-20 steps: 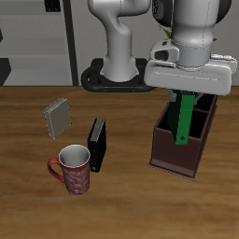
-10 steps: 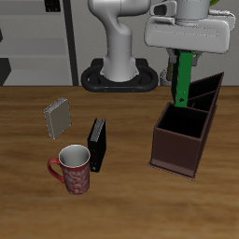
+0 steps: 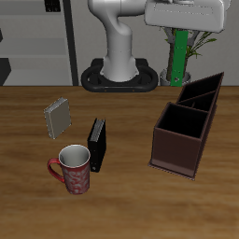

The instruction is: Place the green book into the left desk caddy's back compartment

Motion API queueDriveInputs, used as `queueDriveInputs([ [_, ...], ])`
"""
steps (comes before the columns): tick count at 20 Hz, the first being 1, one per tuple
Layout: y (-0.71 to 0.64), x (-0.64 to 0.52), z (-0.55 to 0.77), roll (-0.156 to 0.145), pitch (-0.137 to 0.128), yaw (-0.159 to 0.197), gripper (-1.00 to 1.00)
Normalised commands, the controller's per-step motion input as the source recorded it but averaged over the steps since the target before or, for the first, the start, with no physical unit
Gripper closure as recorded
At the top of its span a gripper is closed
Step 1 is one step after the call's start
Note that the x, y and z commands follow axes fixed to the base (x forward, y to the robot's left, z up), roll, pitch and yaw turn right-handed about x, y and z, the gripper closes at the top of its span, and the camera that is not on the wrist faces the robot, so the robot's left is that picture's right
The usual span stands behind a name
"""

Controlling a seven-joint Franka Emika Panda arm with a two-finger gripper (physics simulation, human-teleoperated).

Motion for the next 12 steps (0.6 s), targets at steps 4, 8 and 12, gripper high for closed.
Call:
queueDriveInputs([
  [4,-0.07,-0.13,-0.08,-0.012,0.039,-0.068,1.0],
  [8,0.06,-0.2,-0.01,0.011,-0.006,-0.048,1.0],
  [12,0.06,-0.31,-0.04,-0.022,-0.02,-0.005,1.0],
])
